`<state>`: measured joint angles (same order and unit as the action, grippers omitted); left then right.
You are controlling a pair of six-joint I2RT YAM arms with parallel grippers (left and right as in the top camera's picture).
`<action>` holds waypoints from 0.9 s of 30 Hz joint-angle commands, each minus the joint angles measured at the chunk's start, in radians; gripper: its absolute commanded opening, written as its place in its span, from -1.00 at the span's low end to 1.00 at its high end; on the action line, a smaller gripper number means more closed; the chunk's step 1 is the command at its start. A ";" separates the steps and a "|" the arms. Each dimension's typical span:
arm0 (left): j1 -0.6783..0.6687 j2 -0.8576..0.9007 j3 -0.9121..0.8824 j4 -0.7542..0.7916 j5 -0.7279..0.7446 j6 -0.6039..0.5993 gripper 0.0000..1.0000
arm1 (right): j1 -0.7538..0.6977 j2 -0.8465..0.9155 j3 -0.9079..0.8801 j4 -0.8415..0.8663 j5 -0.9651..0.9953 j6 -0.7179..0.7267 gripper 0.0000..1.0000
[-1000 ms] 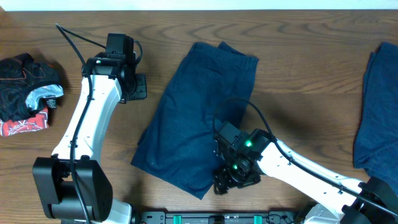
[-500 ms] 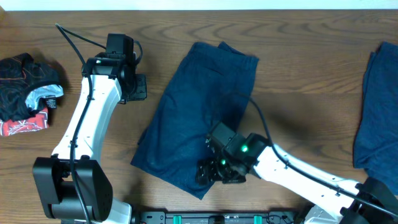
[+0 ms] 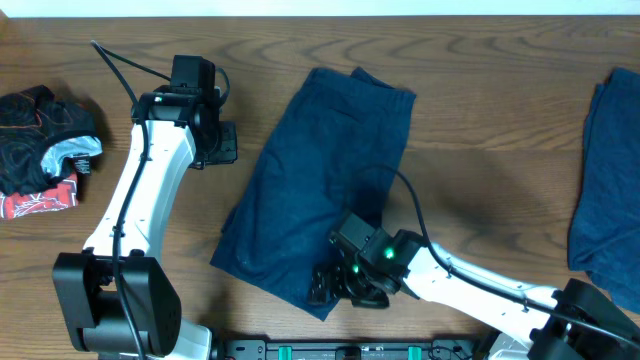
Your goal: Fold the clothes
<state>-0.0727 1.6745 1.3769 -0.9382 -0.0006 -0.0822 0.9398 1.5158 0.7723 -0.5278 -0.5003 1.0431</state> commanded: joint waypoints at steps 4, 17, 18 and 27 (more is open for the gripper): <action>0.005 -0.011 0.020 -0.023 0.015 -0.005 -0.19 | -0.029 0.092 -0.008 0.106 -0.012 0.127 0.82; 0.005 -0.074 0.020 -0.023 0.015 -0.006 -0.17 | -0.023 0.198 -0.009 0.105 -0.058 0.194 0.75; 0.005 -0.081 0.020 -0.022 0.015 -0.006 -0.17 | -0.023 0.198 -0.009 0.111 -0.044 0.200 0.75; 0.005 -0.105 0.020 -0.040 0.019 -0.021 -0.11 | -0.037 0.198 -0.009 0.216 0.091 0.274 0.60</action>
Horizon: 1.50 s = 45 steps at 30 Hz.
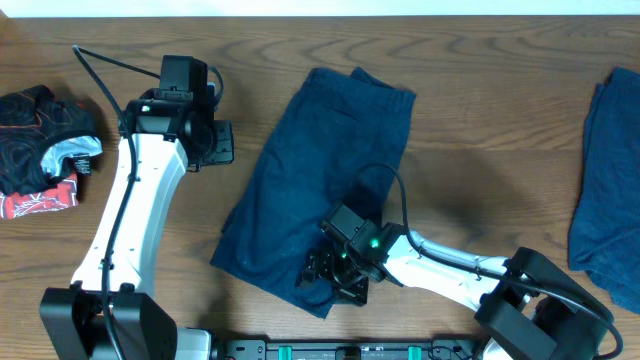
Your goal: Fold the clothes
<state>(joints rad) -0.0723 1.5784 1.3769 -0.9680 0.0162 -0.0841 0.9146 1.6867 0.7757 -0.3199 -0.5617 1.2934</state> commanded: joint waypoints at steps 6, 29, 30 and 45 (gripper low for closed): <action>0.005 -0.012 0.020 -0.020 0.003 -0.026 -0.11 | -0.039 0.027 -0.013 0.009 0.180 0.029 0.03; 0.005 -0.047 0.020 -0.015 0.049 -0.026 -0.10 | -0.207 0.024 -0.038 -0.186 0.161 -0.051 -0.97; 0.005 -0.047 0.019 -0.015 0.049 -0.026 -0.10 | -0.232 0.024 -0.038 -0.186 0.160 -0.050 -0.97; 0.005 -0.047 0.019 0.006 0.056 -0.026 -0.10 | -0.525 0.024 -0.038 -0.220 0.196 -0.127 -0.97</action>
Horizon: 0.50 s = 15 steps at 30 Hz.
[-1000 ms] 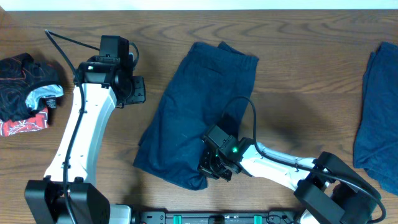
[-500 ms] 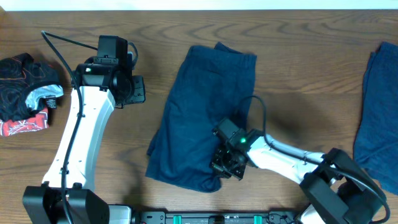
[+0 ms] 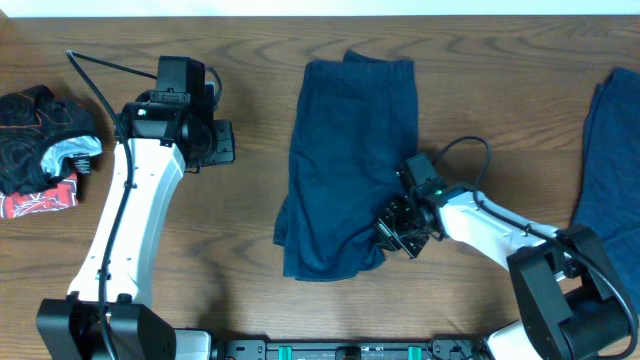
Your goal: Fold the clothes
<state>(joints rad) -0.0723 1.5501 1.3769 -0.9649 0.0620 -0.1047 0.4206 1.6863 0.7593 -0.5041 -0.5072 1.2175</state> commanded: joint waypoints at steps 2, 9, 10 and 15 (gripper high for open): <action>0.003 -0.018 0.019 0.008 0.010 -0.006 -0.10 | -0.059 0.025 -0.022 -0.104 0.206 -0.064 -0.97; 0.004 -0.016 0.019 0.014 0.027 -0.005 -0.10 | -0.207 0.025 -0.022 -0.126 0.219 -0.109 -0.97; 0.004 -0.015 0.019 0.016 0.035 -0.005 -0.10 | -0.234 0.025 -0.022 -0.118 0.219 -0.119 -0.97; 0.003 -0.008 0.018 0.043 0.070 -0.006 -0.10 | -0.380 0.025 -0.022 -0.110 0.219 -0.178 -0.97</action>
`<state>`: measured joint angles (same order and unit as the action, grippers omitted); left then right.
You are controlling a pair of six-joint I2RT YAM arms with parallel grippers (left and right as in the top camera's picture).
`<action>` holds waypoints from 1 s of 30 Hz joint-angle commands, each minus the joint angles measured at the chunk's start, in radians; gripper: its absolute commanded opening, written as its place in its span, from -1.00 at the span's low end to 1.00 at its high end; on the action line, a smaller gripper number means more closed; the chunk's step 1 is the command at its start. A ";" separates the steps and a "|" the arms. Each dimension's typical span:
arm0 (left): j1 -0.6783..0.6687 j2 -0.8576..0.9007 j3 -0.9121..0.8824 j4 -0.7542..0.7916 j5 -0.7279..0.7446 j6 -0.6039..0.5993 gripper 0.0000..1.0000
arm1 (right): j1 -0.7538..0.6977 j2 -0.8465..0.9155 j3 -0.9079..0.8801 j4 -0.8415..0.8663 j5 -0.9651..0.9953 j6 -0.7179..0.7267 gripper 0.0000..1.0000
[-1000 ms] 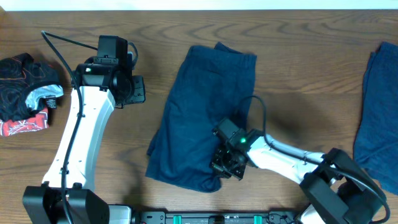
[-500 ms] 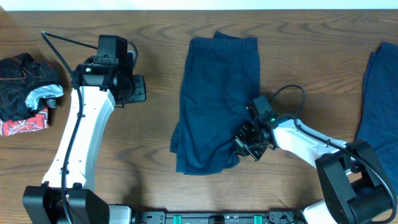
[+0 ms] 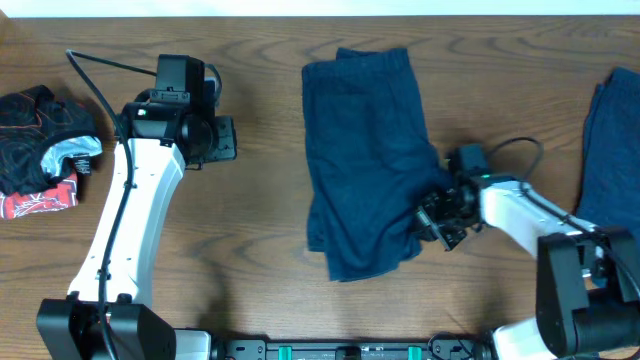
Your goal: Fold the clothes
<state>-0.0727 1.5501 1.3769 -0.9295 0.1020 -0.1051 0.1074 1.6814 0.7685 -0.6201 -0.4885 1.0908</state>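
Note:
A pair of dark blue shorts (image 3: 365,160) lies flat on the wooden table (image 3: 250,260), waistband at the far side and lower end slanting a little to the right. My right gripper (image 3: 436,220) sits at the shorts' lower right edge, shut on the fabric there, which is bunched around it. My left gripper (image 3: 224,140) hovers over bare table to the left of the shorts, apart from them, jaws open and holding nothing.
A crumpled heap of black and red clothes (image 3: 45,150) lies at the far left. Another blue garment (image 3: 610,160) hangs in at the right edge. A black rail (image 3: 340,350) runs along the table's front edge.
My right gripper has moved to the right with the shorts' lower edge in it, and the shorts' lower end has swung right with it. The left arm has barely moved.
The shorts first lay slanted, their lower end pointing front-left, with my right gripper at that lower hem. It was still there at 2.0 s ago. By 0.5 s ago the shorts lay nearly straight, and now the lower end leans right, still held.

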 commanded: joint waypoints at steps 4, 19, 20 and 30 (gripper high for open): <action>-0.008 0.011 0.018 0.015 0.029 -0.005 -0.10 | -0.189 0.030 -0.031 0.001 0.219 -0.095 -0.98; -0.206 0.174 0.016 0.097 0.030 -0.002 -0.10 | -0.494 0.029 0.072 -0.019 0.617 -0.392 -0.97; -0.225 0.195 0.016 0.110 0.030 -0.001 -0.10 | -0.494 0.029 0.102 -0.015 0.649 -0.445 -0.97; -0.351 0.381 0.016 0.229 0.074 -0.045 -0.10 | -0.492 0.030 0.370 0.119 0.669 -0.791 -0.97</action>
<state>-0.4034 1.9060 1.3769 -0.7185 0.1505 -0.1246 -0.3679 1.7107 1.0561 -0.5304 0.1188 0.4694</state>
